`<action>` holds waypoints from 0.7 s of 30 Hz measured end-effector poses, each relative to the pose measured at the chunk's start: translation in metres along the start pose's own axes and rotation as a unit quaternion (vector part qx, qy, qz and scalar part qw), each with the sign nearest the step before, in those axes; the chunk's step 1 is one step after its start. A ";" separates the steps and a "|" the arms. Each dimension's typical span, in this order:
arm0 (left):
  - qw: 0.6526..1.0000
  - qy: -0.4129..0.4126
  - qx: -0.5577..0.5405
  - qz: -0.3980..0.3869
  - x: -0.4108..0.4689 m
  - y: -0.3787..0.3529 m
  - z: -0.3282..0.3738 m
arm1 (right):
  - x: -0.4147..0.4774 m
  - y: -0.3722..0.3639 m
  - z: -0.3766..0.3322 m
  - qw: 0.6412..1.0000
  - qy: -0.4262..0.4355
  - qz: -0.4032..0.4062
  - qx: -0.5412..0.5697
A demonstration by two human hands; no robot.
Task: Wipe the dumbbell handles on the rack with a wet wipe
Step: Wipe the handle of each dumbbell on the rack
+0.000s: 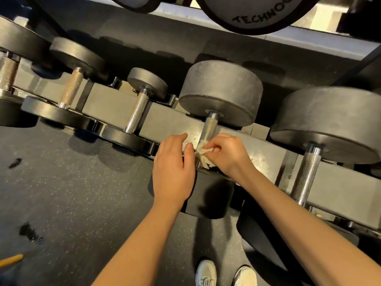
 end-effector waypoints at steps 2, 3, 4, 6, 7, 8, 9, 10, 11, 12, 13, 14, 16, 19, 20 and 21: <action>1.000 0.002 -0.007 0.005 0.000 0.000 -0.001 | -0.001 -0.001 0.000 0.998 -0.012 0.060 0.018; 1.000 0.004 -0.009 0.007 0.000 0.000 -0.001 | 0.000 -0.001 0.001 0.994 -0.023 0.100 0.040; 1.000 0.005 -0.010 0.008 0.001 0.000 -0.001 | 0.002 0.000 0.001 0.988 -0.033 0.137 0.061; 1.000 0.006 -0.011 0.009 0.001 0.000 0.000 | 0.008 0.002 0.001 0.982 -0.032 0.172 0.070; 1.000 0.006 -0.014 0.009 0.001 0.000 0.000 | 0.009 0.001 0.000 0.984 -0.013 0.165 0.058; 1.000 0.005 -0.018 0.008 0.001 0.001 -0.001 | 0.008 0.001 -0.001 0.988 0.022 0.147 0.038; 1.000 0.005 -0.022 0.008 0.001 0.001 -0.001 | 0.004 -0.001 -0.001 0.991 0.064 0.116 0.017; 1.000 0.008 -0.025 0.009 0.000 0.001 -0.002 | -0.001 -0.003 -0.001 0.992 0.100 0.075 -0.003; 0.999 0.014 -0.027 0.011 0.000 0.001 -0.002 | -0.004 -0.003 0.001 0.992 0.121 0.036 -0.024; 0.999 0.021 -0.029 0.015 0.000 0.001 -0.002 | -0.004 -0.002 0.001 0.991 0.126 0.007 -0.051; 0.999 0.027 -0.028 0.021 0.000 0.001 -0.003 | -0.002 -0.001 0.001 0.989 0.122 -0.002 -0.082; 0.999 0.030 -0.027 0.025 0.000 0.001 -0.002 | 0.002 0.000 -0.001 0.988 0.114 0.004 -0.108; 0.998 0.039 -0.028 0.028 0.001 0.001 -0.002 | 0.010 0.002 -0.008 0.985 0.109 0.053 -0.124; 0.994 0.092 -0.050 0.024 0.005 0.000 -0.007 | 0.020 0.004 -0.013 0.975 0.081 0.157 -0.134; 0.993 0.101 -0.051 0.014 0.007 -0.001 -0.009 | 0.022 0.005 -0.012 0.974 0.057 0.180 -0.127; 0.994 0.101 -0.048 -0.003 0.008 -0.002 -0.010 | 0.022 0.005 -0.012 0.973 0.043 0.195 -0.116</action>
Point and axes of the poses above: each hand's wrist, its own x-axis towards the middle knuckle, its own y-axis out of the back of the hand, z = x × y, the point moved 2 cm from there along x, towards the middle knuckle, and after that the axes turned 10 degrees about -y, right-handed, at the moved point
